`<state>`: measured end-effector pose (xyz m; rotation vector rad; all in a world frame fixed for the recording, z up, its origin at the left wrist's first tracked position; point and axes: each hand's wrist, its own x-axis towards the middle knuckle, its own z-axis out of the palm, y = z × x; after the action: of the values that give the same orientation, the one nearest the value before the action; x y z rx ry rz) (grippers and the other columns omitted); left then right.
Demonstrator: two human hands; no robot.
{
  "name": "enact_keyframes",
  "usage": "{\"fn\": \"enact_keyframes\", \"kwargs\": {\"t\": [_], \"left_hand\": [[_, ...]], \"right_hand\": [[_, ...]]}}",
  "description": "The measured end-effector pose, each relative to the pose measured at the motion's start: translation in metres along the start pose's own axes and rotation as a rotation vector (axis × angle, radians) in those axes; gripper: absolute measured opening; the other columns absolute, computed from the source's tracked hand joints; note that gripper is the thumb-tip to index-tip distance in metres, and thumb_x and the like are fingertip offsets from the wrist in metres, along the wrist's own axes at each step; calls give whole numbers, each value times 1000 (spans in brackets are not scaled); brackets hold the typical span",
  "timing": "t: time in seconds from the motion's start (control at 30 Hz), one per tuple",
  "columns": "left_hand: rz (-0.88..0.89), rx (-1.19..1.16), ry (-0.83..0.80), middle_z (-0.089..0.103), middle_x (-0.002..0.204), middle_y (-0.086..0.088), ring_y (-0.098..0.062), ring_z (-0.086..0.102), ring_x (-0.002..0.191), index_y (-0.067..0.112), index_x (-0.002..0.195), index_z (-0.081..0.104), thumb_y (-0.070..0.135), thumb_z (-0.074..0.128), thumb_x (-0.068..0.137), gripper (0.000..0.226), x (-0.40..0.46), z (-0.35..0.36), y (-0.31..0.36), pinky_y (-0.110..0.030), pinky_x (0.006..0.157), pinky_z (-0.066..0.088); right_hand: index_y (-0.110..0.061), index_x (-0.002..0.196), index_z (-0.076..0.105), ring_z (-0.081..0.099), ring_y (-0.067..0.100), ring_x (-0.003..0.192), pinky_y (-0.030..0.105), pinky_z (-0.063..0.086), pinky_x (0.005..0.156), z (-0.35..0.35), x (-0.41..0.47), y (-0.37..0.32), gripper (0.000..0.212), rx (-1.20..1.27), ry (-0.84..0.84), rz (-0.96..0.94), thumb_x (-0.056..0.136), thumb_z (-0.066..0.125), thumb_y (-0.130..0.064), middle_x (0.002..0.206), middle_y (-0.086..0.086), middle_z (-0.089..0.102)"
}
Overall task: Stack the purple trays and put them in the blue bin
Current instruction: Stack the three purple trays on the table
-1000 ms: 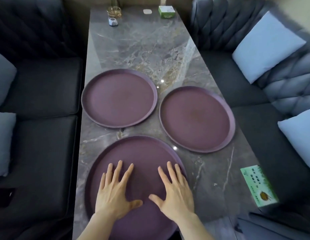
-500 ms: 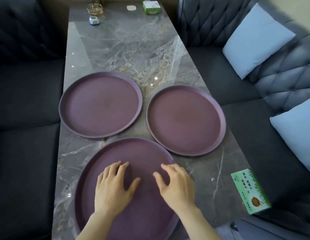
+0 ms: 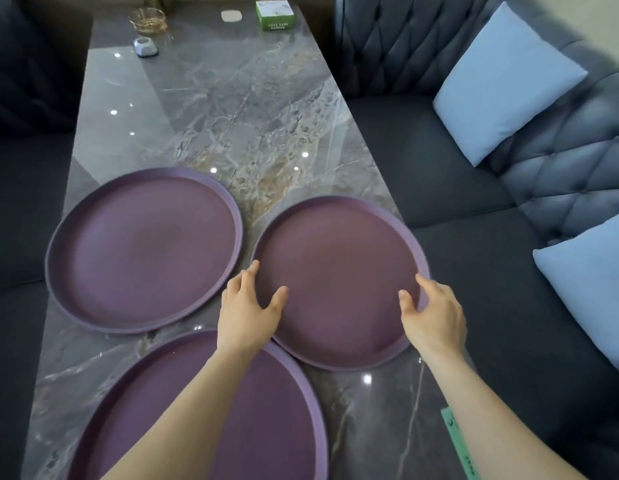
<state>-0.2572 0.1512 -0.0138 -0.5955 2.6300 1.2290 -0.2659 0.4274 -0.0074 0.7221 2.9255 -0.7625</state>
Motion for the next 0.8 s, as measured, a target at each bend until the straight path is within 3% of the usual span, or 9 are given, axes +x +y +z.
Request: {"fn": "enact_keyframes", "kwargs": {"t": [0.1,0.17,0.4,0.57,0.63,0.7,0.8], "left_hand": [[-80,-73,-3,30,157,1,-18,26,145,34,154,20,56,59,83,84,17,7,12,-43,113,30],[-120,-114,2,32,156,0,-20,26,145,35,153,21,55,62,82,84,23,12,17,-43,113,29],[-245,-489,38,33,155,5,-13,32,143,41,149,29,45,70,77,83,28,15,18,-45,115,33],[-200,-447,176,42,151,3,-14,41,137,22,150,35,23,64,89,67,15,-1,17,-34,112,35],[-201,-399,233,52,144,2,-16,49,131,17,147,42,15,61,89,61,3,-13,15,-30,106,38],[-213,-347,278,65,125,3,-17,60,115,17,140,52,11,60,88,53,-12,-28,7,-30,96,43],[-243,-298,335,66,101,7,-19,65,97,26,125,63,17,61,86,40,-40,-50,-21,-32,82,46]], "right_hand": [[-30,145,40,35,25,141,46,37,108,3,21,-1,63,71,-102,68,87,60,-45,154,6,35],[-31,147,36,32,24,143,47,34,112,5,30,-4,69,156,-130,109,85,63,-47,154,8,36],[-34,143,40,47,26,131,46,42,105,2,43,-11,67,501,-79,278,82,67,-48,147,4,42],[-25,140,44,57,28,117,44,47,95,-7,28,-10,63,470,46,305,84,66,-44,139,6,48],[-22,137,49,59,28,112,47,49,96,-10,13,-12,60,441,100,309,84,67,-42,134,7,51],[-18,133,54,61,30,108,49,50,96,-10,-8,-14,56,416,128,314,83,69,-38,130,8,54],[-13,124,62,61,33,103,47,49,94,-4,-50,-17,45,373,128,297,84,70,-33,122,13,56]]}}
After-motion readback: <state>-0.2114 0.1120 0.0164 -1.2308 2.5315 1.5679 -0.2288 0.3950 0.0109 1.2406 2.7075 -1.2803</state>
